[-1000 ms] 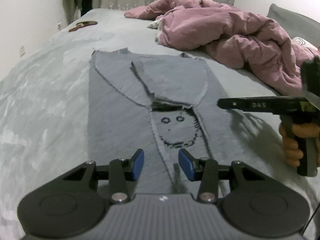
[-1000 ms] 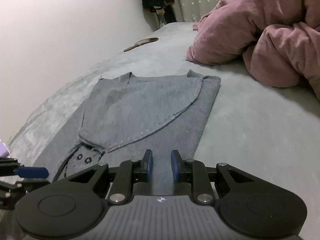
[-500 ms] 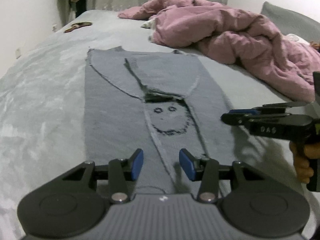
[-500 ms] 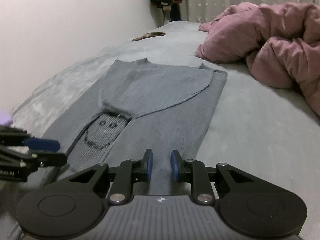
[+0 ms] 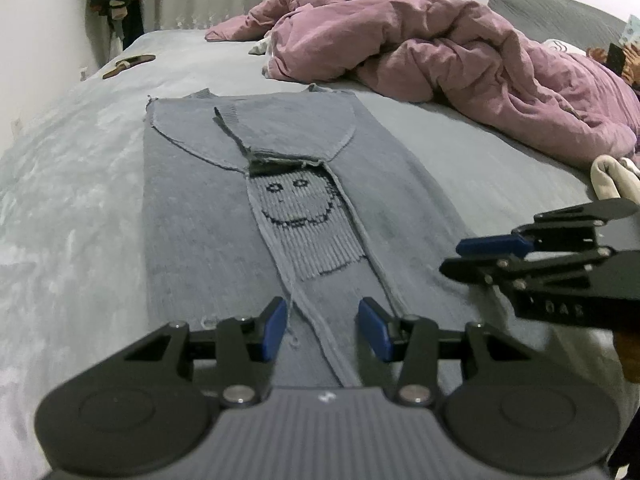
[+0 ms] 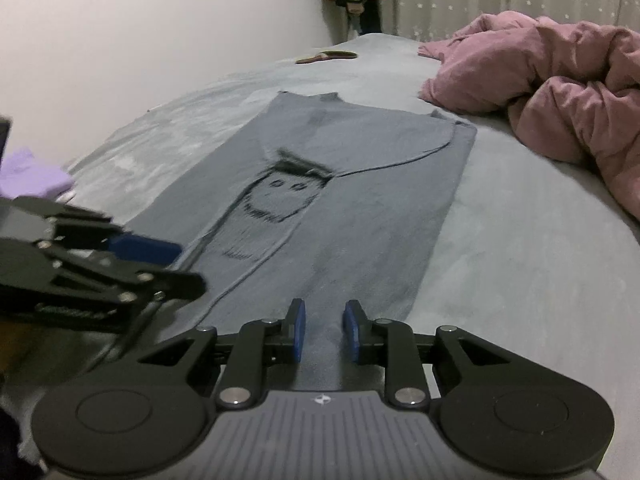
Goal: Fold clothes
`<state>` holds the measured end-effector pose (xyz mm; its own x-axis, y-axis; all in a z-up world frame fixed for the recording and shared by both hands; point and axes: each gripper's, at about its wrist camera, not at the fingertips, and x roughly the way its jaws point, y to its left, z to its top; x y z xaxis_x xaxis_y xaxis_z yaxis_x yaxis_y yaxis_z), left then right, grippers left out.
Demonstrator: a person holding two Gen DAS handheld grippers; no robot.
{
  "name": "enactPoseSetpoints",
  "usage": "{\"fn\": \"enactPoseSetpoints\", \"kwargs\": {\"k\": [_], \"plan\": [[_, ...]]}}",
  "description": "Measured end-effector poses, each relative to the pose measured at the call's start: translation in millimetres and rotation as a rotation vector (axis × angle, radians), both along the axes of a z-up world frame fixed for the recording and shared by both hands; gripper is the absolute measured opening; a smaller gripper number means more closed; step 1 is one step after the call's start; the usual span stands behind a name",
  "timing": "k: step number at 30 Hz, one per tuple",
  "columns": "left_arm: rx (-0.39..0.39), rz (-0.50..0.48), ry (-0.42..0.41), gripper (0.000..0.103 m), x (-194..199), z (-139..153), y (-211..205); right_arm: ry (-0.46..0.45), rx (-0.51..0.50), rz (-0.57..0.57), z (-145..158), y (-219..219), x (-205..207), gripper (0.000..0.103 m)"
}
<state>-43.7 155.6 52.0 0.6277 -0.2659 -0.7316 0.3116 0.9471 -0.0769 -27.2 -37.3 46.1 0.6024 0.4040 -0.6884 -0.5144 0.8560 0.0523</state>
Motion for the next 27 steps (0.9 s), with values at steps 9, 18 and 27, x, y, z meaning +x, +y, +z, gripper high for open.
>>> {"fn": "enactPoseSetpoints", "kwargs": {"k": [9,18,27], "plan": [[0.008,0.003,-0.005,0.042,-12.1,-0.1,1.9,-0.030,-0.023,0.077,0.0,22.8,-48.1,0.024],[0.013,0.016,-0.007,0.042,-19.7,-0.9,4.9,-0.059,-0.016,0.142,-4.5,42.7,-86.3,0.024],[0.029,0.032,-0.021,0.043,-33.2,-2.3,3.7,-0.063,0.004,0.153,-10.9,48.8,-101.1,0.024]]}}
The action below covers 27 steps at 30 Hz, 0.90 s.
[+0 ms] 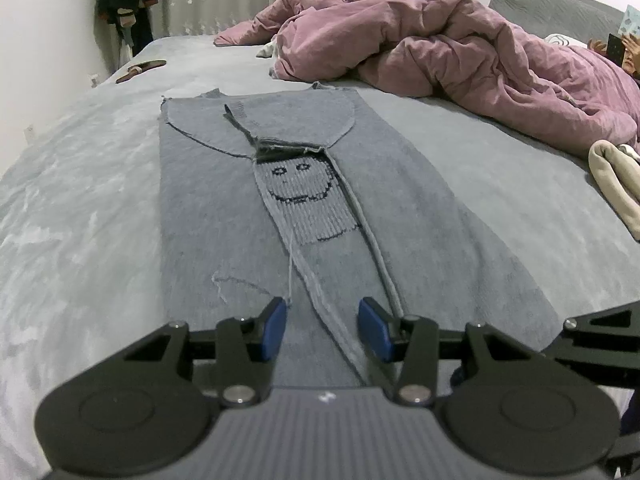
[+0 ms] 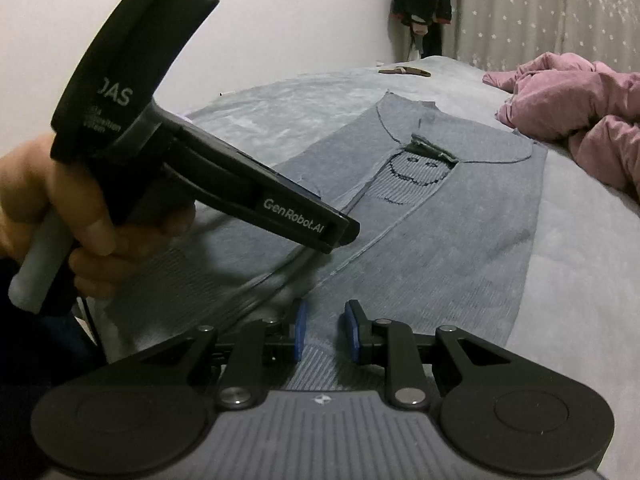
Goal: Fold clothes
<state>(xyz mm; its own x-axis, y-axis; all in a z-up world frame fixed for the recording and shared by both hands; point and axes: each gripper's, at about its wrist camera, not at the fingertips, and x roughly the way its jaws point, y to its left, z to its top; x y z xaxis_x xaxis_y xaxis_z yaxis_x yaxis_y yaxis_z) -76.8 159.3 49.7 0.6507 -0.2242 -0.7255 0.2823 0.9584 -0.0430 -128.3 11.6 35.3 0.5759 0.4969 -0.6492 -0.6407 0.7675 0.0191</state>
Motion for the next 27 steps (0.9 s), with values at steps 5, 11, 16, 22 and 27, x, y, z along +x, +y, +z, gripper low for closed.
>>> {"fn": "enactPoseSetpoints", "kwargs": {"k": [5,11,16,22,27], "plan": [[0.006,0.026,-0.009,0.043,-15.4,1.2,1.4,0.004,0.024,-0.014,2.3,-5.5,-4.7,0.023],[0.052,0.050,-0.037,0.043,-41.2,0.4,-0.1,0.036,0.094,-0.074,5.5,-26.6,1.4,0.023],[0.039,0.081,-0.038,0.043,-60.3,1.3,2.7,0.038,0.075,-0.069,1.7,-25.3,-1.9,0.023],[0.043,0.111,-0.049,0.044,-87.4,-2.1,2.8,0.038,0.070,-0.064,1.0,-25.0,-10.8,0.023],[0.102,0.118,-0.096,0.044,-107.2,-3.7,-4.2,0.027,0.061,-0.052,0.8,-24.0,-18.5,0.024]]}}
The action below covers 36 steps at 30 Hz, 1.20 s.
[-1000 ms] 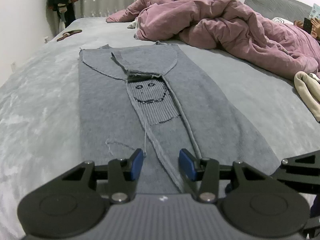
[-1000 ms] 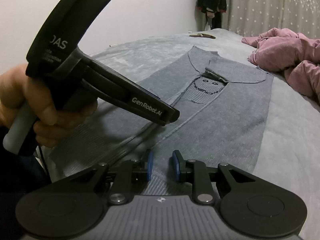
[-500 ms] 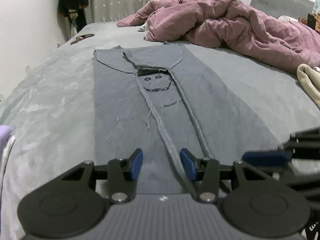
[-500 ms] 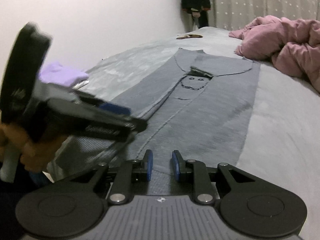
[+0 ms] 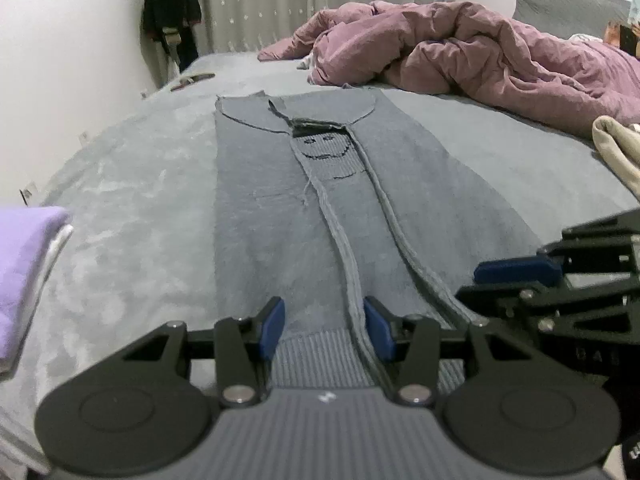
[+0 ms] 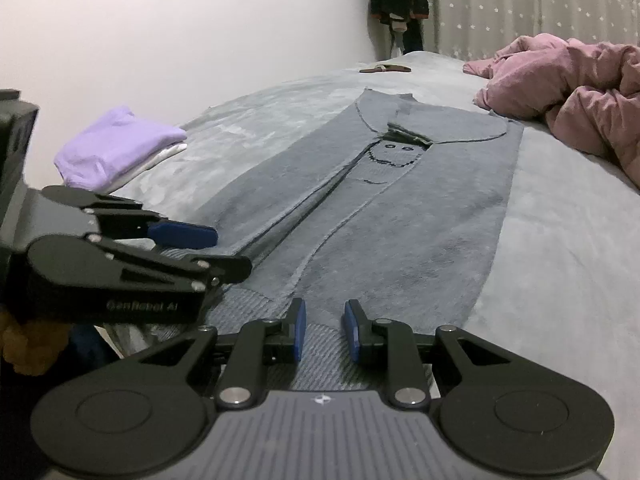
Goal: Fold clothes
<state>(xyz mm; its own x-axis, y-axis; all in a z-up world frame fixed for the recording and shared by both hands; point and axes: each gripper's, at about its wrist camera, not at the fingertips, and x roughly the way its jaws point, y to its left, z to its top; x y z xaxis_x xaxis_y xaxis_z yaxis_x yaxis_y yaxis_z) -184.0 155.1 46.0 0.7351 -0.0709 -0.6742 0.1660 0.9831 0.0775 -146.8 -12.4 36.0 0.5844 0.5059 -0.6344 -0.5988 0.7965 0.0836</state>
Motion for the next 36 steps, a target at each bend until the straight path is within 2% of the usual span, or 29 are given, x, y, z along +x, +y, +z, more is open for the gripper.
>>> {"fn": "enactPoseSetpoints", "kwargs": {"k": [13,36], "plan": [[-0.024,0.018,-0.020,0.044,-19.9,0.8,3.1,-0.012,-0.010,0.018,0.5,0.4,-14.6,0.024],[-0.035,0.021,-0.018,0.045,-29.6,-0.9,6.6,-0.024,-0.015,0.043,0.7,-0.8,-33.2,0.024]]}}
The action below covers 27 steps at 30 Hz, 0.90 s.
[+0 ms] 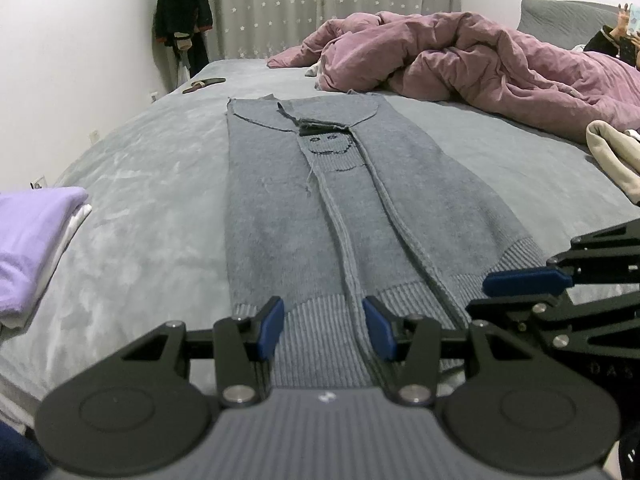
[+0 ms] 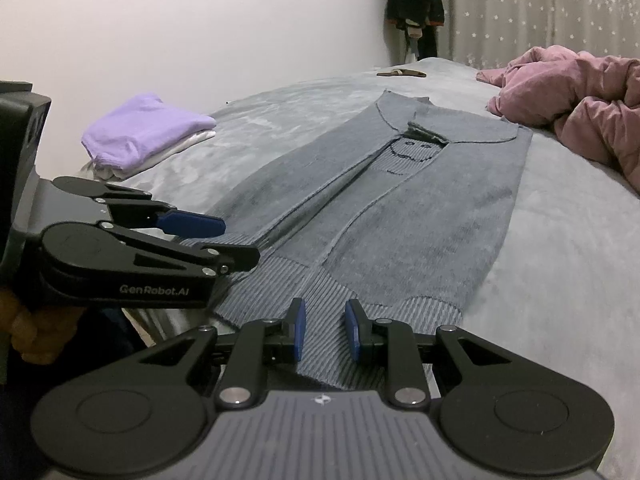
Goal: Fold clothes
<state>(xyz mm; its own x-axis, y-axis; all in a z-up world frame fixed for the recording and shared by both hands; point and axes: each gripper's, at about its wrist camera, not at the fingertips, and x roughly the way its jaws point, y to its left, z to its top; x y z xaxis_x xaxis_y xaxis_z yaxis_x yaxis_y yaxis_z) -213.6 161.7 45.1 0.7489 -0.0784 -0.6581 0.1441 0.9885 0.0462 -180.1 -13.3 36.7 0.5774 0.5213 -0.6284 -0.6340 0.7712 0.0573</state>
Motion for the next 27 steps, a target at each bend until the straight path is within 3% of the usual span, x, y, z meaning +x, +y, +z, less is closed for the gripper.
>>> {"fn": "enactPoseSetpoints", "kwargs": {"k": [22,27], "plan": [[-0.021,-0.016,0.007,0.045,-15.8,0.1,7.4,0.019,0.017,0.011,-2.1,-3.9,-9.8,0.024],[-0.035,-0.053,0.010,0.053,-21.4,0.8,7.2,0.025,0.024,0.014,-1.3,-5.4,-13.1,0.024]]}}
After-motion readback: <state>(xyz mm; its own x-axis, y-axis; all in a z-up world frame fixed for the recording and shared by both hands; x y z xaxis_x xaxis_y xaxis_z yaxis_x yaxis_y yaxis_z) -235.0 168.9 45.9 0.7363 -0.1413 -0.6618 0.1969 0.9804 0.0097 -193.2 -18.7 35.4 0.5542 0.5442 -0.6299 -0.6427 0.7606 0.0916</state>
